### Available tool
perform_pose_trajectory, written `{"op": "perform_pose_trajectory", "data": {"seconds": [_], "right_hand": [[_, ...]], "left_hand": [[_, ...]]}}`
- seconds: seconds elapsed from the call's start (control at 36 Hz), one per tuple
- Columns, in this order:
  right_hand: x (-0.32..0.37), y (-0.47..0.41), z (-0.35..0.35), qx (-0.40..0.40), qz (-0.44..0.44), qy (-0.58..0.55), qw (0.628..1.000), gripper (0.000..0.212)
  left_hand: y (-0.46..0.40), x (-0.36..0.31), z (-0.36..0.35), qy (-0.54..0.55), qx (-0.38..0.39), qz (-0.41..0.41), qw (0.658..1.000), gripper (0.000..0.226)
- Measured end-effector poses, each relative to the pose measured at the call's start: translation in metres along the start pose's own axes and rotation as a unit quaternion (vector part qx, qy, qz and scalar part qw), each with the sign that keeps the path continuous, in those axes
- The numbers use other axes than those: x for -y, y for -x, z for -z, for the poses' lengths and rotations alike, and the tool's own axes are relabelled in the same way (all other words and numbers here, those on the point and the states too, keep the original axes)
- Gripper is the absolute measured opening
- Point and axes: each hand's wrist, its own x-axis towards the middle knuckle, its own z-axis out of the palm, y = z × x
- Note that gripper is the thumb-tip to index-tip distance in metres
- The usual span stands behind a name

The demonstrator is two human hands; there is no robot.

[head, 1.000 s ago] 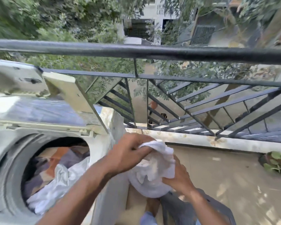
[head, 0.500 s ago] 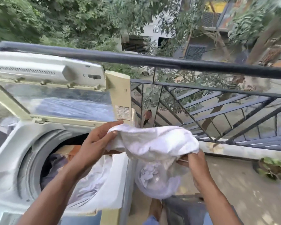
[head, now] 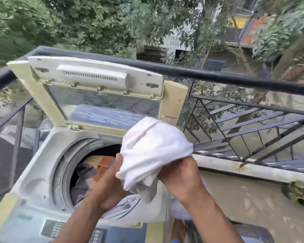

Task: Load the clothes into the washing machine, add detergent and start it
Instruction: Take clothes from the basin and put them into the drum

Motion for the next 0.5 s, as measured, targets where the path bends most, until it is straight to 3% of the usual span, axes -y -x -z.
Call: {"op": "perform_pose_trajectory", "data": {"seconds": [0.06,0.11,0.25,0.33,0.5], "right_hand": [[-0.013,-0.007,-0.007,-0.007,-0.014,-0.046,0.999,0.046],[-0.025,-0.014,-0.009,-0.030,-0.018,-0.053,0.998,0.043],[-0.055,-0.029,0.002,-0.194,-0.042,0.153,0.968,0.036],[-0.079,-0.035,0.012,-0.231,-0.088,0.260,0.933,0.044],[-0.118,-0.064,0.021,-0.249,-0.117,0.339,0.900,0.023]], "left_hand": [[0.002,-0.004,0.015,0.044,-0.010,-0.026,0.999,0.039],[0.001,-0.011,0.026,0.040,-0.068,-0.047,0.996,0.042],[0.003,-0.029,0.067,-0.087,-0.142,-0.060,0.984,0.042],[0.006,-0.037,0.094,-0.125,-0.180,-0.024,0.975,0.048],[-0.011,-0.029,0.152,-0.077,-0.237,0.091,0.964,0.043]]}}
